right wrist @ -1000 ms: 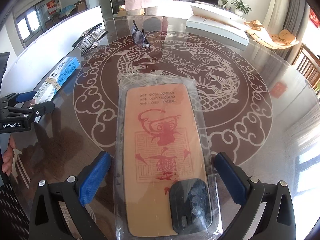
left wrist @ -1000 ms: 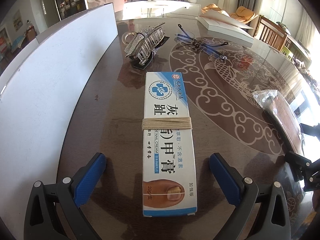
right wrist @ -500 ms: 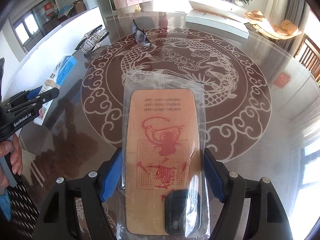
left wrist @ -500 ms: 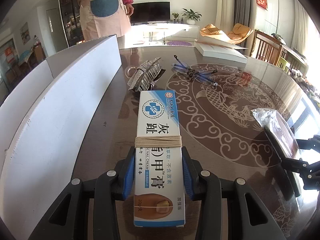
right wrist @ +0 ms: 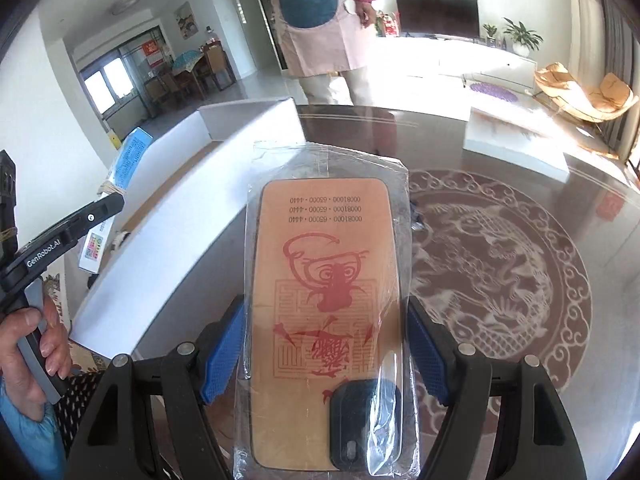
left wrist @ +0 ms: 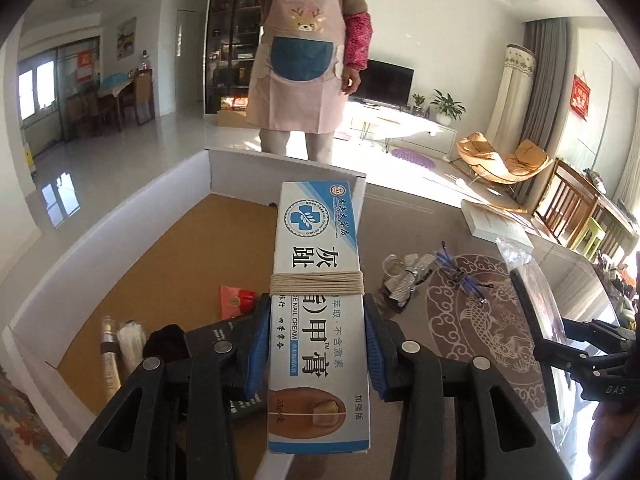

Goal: Organize objects
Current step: 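Close the left gripper on the nail cream box and lift it, then carry the cream box and clear bag into the cardboard box and release, then bring both tools back over the table toward the hair clip and glasses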

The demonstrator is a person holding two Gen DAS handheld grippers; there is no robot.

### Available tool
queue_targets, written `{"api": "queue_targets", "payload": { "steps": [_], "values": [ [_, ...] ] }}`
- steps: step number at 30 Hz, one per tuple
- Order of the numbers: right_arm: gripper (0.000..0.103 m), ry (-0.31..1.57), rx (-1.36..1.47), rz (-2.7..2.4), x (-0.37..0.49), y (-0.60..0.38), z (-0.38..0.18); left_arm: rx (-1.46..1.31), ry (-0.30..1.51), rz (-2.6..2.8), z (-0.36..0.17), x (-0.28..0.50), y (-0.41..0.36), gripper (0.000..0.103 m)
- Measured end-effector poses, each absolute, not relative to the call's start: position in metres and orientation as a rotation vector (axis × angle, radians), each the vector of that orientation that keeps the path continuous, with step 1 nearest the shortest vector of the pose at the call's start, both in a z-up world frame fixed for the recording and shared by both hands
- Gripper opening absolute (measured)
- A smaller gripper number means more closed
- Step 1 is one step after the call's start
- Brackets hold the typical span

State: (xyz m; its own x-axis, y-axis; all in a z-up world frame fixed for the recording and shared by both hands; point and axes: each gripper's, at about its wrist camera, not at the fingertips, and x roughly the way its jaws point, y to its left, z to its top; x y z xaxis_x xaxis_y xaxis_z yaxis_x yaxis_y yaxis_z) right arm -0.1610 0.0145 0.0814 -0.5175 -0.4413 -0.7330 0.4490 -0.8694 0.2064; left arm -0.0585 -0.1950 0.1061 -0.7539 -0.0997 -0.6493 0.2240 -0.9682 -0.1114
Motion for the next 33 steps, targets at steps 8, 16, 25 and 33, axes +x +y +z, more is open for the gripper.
{"api": "queue_targets", "payload": {
  "steps": [8, 16, 25, 33],
  "values": [
    [0.076, 0.112, 1.037, -2.122, -0.216, -0.209, 0.102, 1.171, 0.456, -2.386, 0.062, -0.056, -0.315, 0.066],
    [0.078, 0.098, 1.216, -1.977, -0.225, -0.283, 0.041, 1.116, 0.398, -2.358, 0.059, -0.037, -0.321, 0.095],
    [0.103, 0.098, 0.959, -2.415, -0.175, -0.061, 0.056, 0.993, 0.512, -2.651, 0.087, -0.035, -0.235, 0.096],
    [0.103, 0.321, 1.255, -2.606, -0.127, 0.110, -0.028, 1.335, 0.372, -2.916, 0.056, -0.065, -0.075, 0.100]
  ]
}}
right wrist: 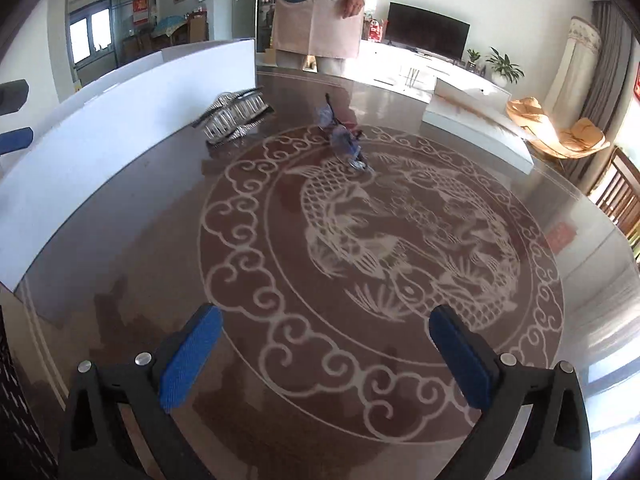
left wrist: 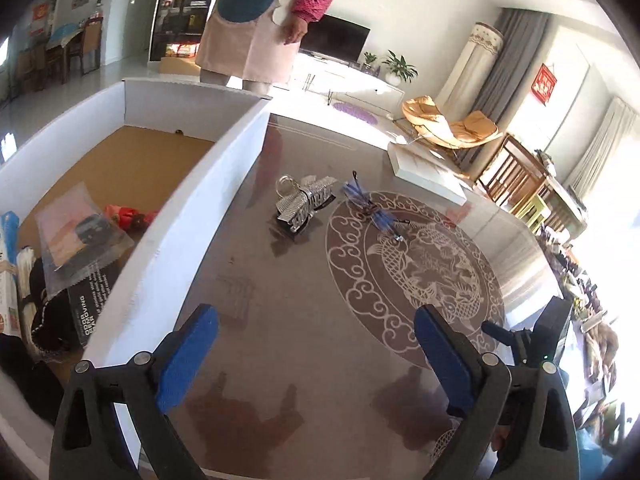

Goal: Organize objects
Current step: 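Bring both tools back over the table toward the hair clip and glasses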

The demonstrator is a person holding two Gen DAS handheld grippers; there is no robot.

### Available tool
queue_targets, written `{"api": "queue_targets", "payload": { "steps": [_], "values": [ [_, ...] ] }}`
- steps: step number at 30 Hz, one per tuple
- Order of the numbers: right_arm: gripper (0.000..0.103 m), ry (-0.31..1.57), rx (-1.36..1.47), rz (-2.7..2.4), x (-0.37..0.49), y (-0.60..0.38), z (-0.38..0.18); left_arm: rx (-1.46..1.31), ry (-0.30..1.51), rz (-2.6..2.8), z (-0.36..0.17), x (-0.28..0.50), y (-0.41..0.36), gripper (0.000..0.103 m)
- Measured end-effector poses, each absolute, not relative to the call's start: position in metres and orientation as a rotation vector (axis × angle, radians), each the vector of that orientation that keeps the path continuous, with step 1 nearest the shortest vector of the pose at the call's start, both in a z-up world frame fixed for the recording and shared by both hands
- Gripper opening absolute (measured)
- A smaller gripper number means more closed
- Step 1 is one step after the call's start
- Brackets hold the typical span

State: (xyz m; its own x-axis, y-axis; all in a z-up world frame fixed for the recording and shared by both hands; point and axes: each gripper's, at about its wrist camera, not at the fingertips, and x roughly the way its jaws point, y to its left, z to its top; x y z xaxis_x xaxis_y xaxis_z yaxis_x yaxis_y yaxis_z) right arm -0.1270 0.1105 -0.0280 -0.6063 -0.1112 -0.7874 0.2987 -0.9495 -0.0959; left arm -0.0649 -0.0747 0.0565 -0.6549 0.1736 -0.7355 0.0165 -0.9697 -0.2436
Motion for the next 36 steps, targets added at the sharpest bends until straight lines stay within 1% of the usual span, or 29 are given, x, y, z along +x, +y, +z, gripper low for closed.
{"api": "queue_targets", "payload": {
  "steps": [3, 5, 7, 9, 12, 14, 16, 18, 21, 36],
  "values": [
    [0.103, 0.244, 1.287, -2.626, -0.120, 0.135, -0.033, -1.315, -0.133, 2.825, 0.033, -0.075, -0.038, 0.100],
    [0.103, 0.263, 1.266, -2.642, -0.121, 0.131, -0.029, -1.342, -0.072, 2.840, 0.016, -0.081, -0.027, 0.100],
    [0.103, 0.308, 1.294, -2.626, -0.122, 0.121, -0.034, -1.356, -0.069, 2.838, 0.002, -0.085, -0.027, 0.100],
    [0.103, 0.286, 1.297, -2.623, -0.124, 0.122, -0.037, -1.382, -0.064, 2.827, -0.014, -0.084, -0.023, 0.100],
    [0.103, 0.197, 1.328, -2.587, -0.130, 0.127, -0.041, -1.422, -0.044, 2.791, -0.033, -0.088, -0.018, 0.100],
    [0.103, 0.192, 1.333, -2.598, -0.130, 0.128, -0.041, -1.449, -0.029, 2.766, -0.040, -0.091, -0.014, 0.100],
    [0.103, 0.192, 1.333, -2.599, -0.130, 0.127, -0.041, -1.442, 0.019, 2.777, -0.043, -0.092, -0.009, 0.100],
    [0.103, 0.192, 1.333, -2.599, -0.130, 0.127, -0.042, -1.434, 0.030, 2.774, -0.043, -0.092, -0.007, 0.101],
    [0.103, 0.191, 1.333, -2.599, -0.130, 0.127, -0.042, -1.436, 0.032, 2.766, -0.043, -0.092, -0.006, 0.103],
    [0.103, 0.191, 1.333, -2.599, -0.130, 0.127, -0.042, -1.436, 0.032, 2.765, -0.043, -0.093, -0.006, 0.103]
  ]
}}
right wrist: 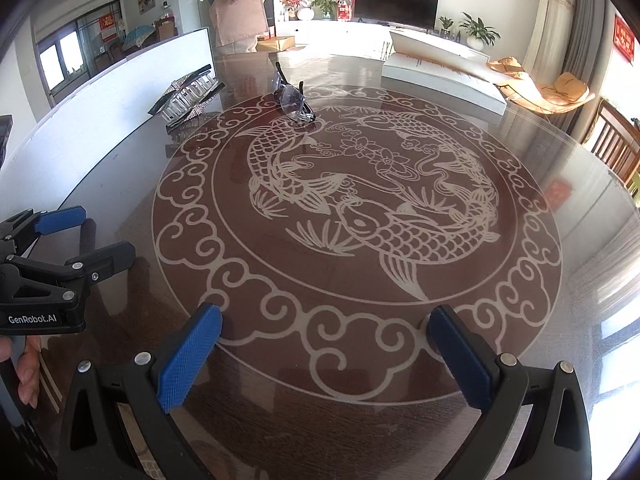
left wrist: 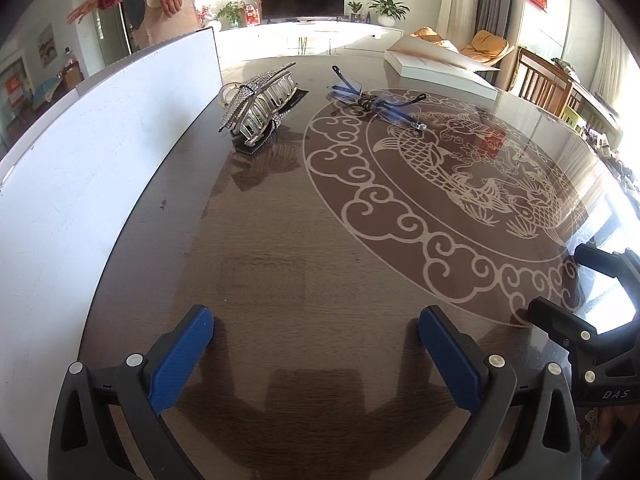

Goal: Organize objects
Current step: 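Bring both tools back over the table toward the hair clip and glasses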

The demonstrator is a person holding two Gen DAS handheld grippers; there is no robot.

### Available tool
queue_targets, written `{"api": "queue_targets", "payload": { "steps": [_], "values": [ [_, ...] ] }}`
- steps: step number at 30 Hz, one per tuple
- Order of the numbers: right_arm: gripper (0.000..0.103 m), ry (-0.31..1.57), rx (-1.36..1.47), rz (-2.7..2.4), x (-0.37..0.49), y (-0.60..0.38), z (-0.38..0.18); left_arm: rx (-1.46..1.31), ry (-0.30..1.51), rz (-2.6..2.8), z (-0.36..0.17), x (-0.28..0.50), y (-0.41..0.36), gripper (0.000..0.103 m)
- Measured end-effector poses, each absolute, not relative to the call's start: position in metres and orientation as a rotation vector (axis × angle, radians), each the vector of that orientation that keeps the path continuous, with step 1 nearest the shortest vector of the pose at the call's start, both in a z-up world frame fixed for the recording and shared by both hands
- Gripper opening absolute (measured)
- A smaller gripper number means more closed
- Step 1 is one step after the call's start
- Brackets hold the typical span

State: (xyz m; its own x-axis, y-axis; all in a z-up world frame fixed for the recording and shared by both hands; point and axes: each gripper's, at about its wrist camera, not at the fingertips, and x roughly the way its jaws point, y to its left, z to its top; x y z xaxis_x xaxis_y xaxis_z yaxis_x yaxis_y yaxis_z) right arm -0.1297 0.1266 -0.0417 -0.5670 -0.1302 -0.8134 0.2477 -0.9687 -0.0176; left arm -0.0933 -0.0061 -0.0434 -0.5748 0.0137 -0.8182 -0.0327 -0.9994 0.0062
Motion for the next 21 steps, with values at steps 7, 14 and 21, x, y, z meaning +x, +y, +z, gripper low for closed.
{"api": "queue_targets", "payload": {
  "steps": [7, 14, 21],
  "values": [
    [0.103, 0.191, 1.333, -2.599, -0.130, 0.126, -0.042, -1.436, 0.032, 2.765, -0.043, -0.093, -0.006, 0.103],
    [0.103, 0.189, 1.334, -2.599, -0.130, 0.126, -0.042, -1.426, 0.063, 2.725, -0.042, -0.096, -0.013, 0.103],
    [0.103, 0.203, 1.325, -2.575, -0.175, 0.110, -0.042, -1.433, 0.040, 2.746, -0.042, -0.099, -0.023, 0.103]
  ]
}}
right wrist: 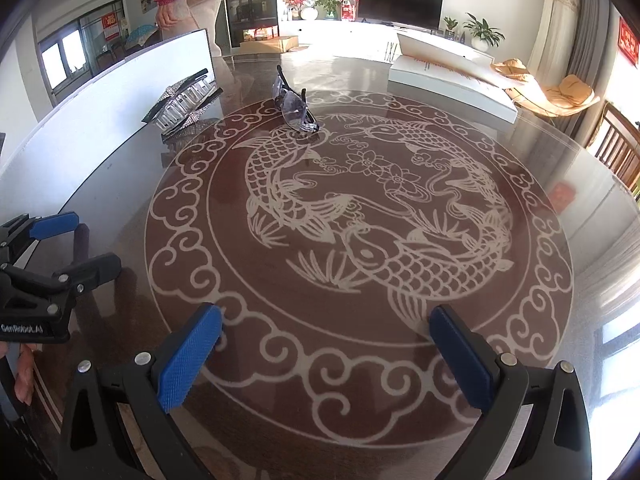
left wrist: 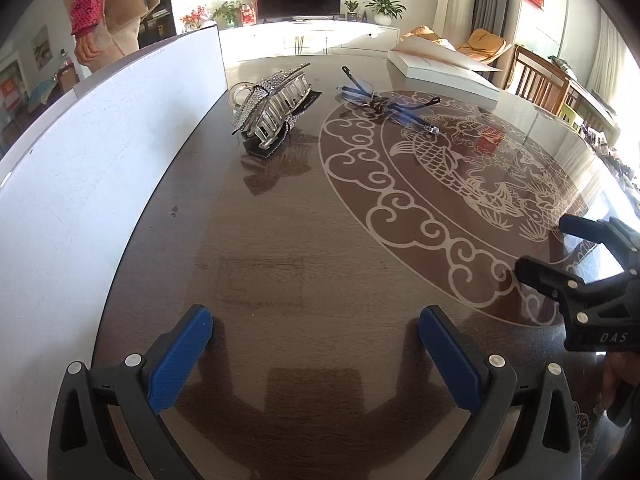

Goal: Organize objects
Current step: 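Bring both tools back over the table toward the hair clip and glasses, then grasp the clear-framed glasses with the right gripper while the left reaches the rhinestone bow clip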

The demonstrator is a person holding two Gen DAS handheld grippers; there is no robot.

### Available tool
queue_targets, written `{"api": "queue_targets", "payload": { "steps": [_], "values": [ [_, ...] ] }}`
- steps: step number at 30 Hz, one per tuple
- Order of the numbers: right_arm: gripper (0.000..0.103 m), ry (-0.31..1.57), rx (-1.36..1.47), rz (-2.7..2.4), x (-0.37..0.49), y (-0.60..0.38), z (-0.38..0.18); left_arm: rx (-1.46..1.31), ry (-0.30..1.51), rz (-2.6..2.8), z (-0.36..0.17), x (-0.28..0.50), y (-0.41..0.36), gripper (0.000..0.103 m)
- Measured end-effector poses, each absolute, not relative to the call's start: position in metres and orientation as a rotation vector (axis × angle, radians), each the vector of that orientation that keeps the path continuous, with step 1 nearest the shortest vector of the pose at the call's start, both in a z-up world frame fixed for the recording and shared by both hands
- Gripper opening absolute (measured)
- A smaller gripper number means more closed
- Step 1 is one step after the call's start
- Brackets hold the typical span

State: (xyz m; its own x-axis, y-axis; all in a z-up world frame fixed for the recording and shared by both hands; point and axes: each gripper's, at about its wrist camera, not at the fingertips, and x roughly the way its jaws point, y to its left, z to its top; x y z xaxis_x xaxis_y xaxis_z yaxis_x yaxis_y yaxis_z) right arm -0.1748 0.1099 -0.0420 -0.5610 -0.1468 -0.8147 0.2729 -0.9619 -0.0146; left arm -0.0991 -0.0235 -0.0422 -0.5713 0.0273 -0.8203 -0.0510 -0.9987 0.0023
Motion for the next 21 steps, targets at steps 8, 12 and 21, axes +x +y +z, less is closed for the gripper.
{"api": "queue_targets", "payload": {
  "steps": [8, 12, 21],
  "values": [
    [0.103, 0.222, 1.312, -2.551, -0.311, 0.053, -0.042, -1.433, 0.040, 2.746, -0.042, -0.100, -0.024, 0.103],
    [0.074, 0.205, 1.258, -2.583, -0.334, 0.042, -0.036, -1.433, 0.040, 2.746, -0.042, -0.100, -0.024, 0.103],
    [0.026, 0.241, 1.215, -2.550, -0.248, 0.085, -0.034, -1.435, 0.038, 2.746, -0.041, -0.102, -0.024, 0.103]
  ]
}}
